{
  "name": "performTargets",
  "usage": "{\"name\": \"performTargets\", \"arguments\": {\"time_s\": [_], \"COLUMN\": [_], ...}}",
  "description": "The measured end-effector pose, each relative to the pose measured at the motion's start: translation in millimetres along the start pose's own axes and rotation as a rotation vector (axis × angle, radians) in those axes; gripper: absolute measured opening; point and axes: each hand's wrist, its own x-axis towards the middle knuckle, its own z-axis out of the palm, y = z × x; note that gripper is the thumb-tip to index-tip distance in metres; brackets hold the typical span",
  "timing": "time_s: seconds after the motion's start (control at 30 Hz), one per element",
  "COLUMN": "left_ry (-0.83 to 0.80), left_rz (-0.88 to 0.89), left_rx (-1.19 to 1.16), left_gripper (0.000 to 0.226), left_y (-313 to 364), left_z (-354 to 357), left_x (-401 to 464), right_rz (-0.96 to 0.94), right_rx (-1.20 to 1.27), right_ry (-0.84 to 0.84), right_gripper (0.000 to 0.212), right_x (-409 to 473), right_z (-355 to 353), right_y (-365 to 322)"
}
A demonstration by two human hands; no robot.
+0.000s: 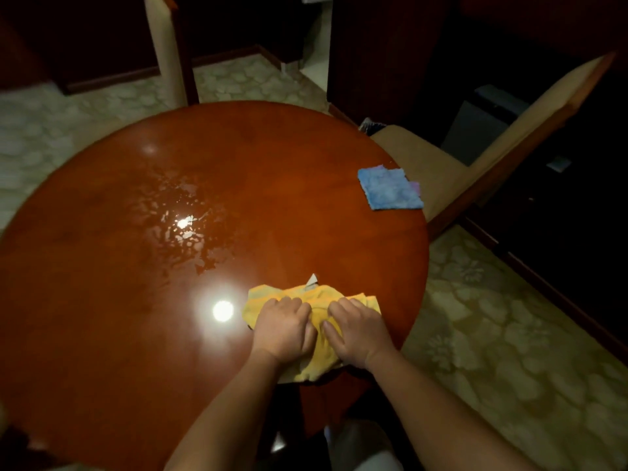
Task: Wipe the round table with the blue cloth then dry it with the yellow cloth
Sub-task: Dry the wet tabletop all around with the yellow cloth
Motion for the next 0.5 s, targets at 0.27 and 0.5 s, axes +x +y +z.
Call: {"name": "performTargets", "arguments": {"time_s": [0.27, 0.5], "left_ry": [0.04, 0.119], "left_rz": [0.028, -0.016], "left_rx": [-0.062, -0.041], "left_gripper": [0.021, 0.02], "left_y": [3.7, -15.9], "left_z": [4.1, 12.6], "left_x": [5.2, 59.7], "right_rz": [-0.159, -0.227], "right_rx": [0.033, 0.052], "right_ry": [0.015, 0.043], "right_gripper": [0.024, 0.027], "right_x": [3.4, 63.7], "right_z": [3.4, 12.4], "right_y": [19.6, 55.0]}}
